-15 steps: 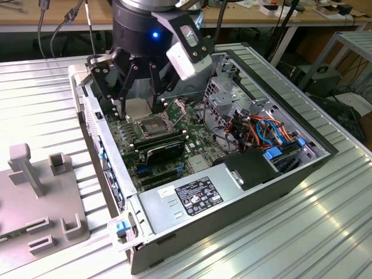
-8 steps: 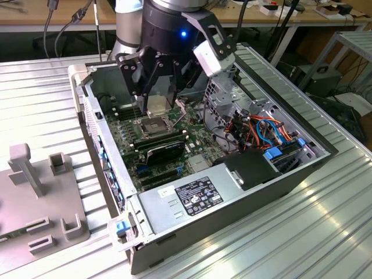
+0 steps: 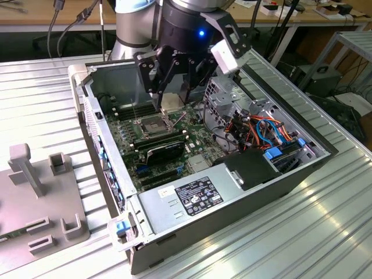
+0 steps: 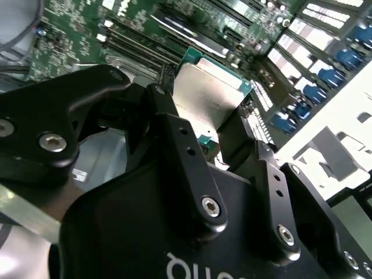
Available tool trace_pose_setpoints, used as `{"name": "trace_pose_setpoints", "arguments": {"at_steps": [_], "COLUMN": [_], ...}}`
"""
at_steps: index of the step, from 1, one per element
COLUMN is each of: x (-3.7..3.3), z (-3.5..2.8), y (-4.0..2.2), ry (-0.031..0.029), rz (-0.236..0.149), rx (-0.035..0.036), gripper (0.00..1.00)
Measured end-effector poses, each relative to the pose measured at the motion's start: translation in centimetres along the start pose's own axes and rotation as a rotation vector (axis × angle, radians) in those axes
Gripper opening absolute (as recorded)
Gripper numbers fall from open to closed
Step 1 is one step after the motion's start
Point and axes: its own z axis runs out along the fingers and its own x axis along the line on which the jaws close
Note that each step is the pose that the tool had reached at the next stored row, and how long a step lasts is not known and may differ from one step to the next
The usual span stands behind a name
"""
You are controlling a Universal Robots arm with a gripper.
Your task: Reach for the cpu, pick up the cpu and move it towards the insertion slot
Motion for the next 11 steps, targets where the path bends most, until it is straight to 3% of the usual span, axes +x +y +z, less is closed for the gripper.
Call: {"name": "trace_pose_setpoints", "arguments": {"at_steps": [2,4,11], "x": [-1.51,-2.33,-2.52], "z": [-0.02,-0.03,-0.03], "y": [0.05,0.07,0.08], "ry": [-0.0002,-0.0002,-0.0003], "rz": [0.0,0.0,0.0], "rx": [0.0,0.0,0.0], "gripper": [0.55,0.55,0.55]}}
